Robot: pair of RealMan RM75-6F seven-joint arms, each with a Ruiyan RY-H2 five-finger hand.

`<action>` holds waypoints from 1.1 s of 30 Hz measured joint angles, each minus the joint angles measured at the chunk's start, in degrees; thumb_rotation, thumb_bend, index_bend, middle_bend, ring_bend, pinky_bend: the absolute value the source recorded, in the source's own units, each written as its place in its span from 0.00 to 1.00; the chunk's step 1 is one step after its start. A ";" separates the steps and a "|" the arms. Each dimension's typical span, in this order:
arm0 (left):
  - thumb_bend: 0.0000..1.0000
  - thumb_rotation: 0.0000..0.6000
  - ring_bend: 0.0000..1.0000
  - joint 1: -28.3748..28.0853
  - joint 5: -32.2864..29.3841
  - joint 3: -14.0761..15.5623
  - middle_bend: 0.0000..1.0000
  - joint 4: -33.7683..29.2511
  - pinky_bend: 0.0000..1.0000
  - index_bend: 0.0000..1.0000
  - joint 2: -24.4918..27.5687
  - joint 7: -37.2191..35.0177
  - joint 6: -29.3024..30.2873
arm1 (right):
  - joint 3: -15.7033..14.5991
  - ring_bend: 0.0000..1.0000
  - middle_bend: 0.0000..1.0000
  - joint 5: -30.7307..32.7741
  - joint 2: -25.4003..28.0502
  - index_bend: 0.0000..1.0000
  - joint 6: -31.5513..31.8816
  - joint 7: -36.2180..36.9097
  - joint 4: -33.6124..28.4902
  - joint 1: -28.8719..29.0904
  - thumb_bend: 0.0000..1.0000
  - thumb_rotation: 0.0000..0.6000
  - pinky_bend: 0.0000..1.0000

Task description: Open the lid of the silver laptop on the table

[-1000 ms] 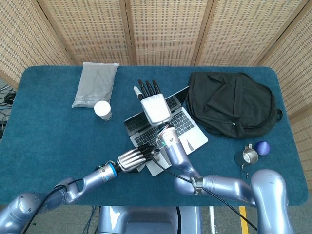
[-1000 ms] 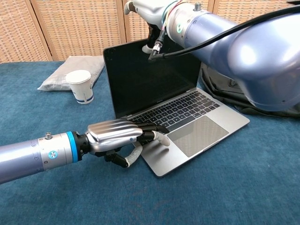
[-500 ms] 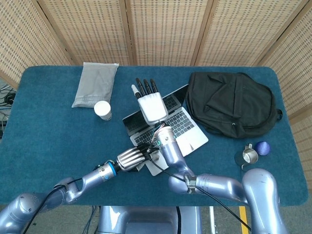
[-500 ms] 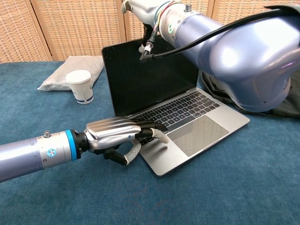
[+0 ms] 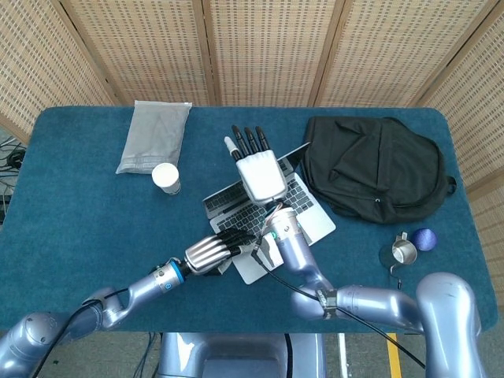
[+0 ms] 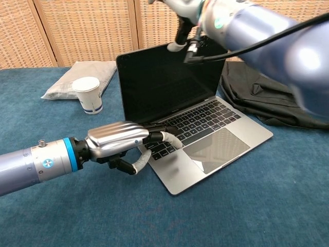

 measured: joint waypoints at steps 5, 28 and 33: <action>0.79 1.00 0.07 0.89 0.39 0.17 0.08 -2.02 0.11 0.16 1.76 0.00 2.48 | -2.40 0.00 0.00 -2.68 6.45 0.10 2.65 2.08 -6.36 -5.12 0.31 1.00 0.06; 0.79 1.00 0.07 9.02 4.12 3.91 0.10 -13.73 0.11 0.17 16.62 2.73 17.13 | -14.07 0.00 0.00 -19.33 25.98 0.10 11.10 31.11 -7.14 -28.85 0.26 1.00 0.06; 0.77 1.00 0.07 12.06 4.24 4.06 0.10 -14.31 0.11 0.17 19.86 0.74 23.12 | -15.81 0.00 0.00 -22.23 26.21 0.11 13.27 38.78 -1.40 -33.44 0.24 1.00 0.06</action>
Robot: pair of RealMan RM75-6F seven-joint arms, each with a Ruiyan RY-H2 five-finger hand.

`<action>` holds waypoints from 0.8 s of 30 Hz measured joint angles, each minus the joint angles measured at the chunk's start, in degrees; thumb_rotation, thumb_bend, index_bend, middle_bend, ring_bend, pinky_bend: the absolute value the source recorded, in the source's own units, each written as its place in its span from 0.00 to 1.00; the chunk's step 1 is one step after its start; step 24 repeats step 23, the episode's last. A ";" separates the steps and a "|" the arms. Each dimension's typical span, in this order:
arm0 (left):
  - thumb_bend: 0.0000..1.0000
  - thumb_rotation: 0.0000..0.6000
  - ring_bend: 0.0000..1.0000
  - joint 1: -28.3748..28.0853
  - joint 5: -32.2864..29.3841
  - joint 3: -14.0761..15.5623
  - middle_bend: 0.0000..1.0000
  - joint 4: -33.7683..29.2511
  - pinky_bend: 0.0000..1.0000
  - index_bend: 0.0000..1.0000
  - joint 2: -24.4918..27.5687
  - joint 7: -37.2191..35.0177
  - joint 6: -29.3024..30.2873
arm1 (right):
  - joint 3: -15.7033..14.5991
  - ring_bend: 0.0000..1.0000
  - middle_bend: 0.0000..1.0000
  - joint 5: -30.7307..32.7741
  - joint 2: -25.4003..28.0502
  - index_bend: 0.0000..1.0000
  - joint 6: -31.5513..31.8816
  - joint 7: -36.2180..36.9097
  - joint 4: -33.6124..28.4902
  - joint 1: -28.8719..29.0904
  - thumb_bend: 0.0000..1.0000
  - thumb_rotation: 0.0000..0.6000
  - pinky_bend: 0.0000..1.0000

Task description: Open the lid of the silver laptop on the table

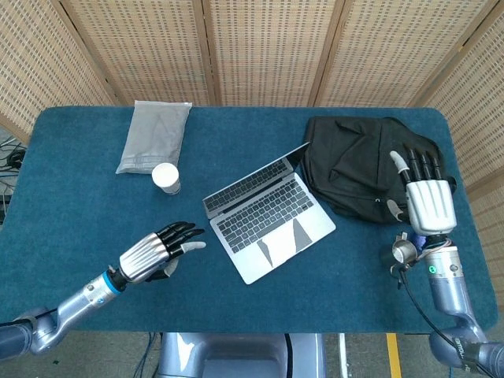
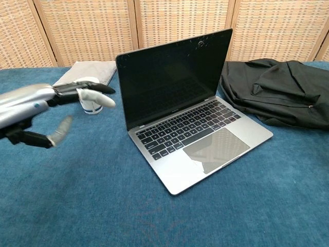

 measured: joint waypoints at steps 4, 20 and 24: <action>0.56 1.00 0.02 3.22 -1.47 -0.94 0.03 -0.74 0.08 0.08 3.48 -3.12 5.68 | -1.37 0.00 0.00 -2.45 -0.21 0.11 3.26 6.11 2.69 -4.48 0.09 1.00 0.06; 0.00 1.00 0.00 19.23 -19.96 -2.70 0.00 -27.88 0.00 0.00 21.81 1.39 7.65 | -9.07 0.00 0.00 -14.65 2.81 0.03 16.13 14.59 -4.34 -19.84 0.00 1.00 0.01; 0.00 1.00 0.00 22.15 -22.78 -2.11 0.00 -32.63 0.00 0.00 24.47 6.15 7.36 | -9.68 0.00 0.00 -17.96 3.16 0.03 19.33 13.22 -6.01 -21.80 0.00 1.00 0.01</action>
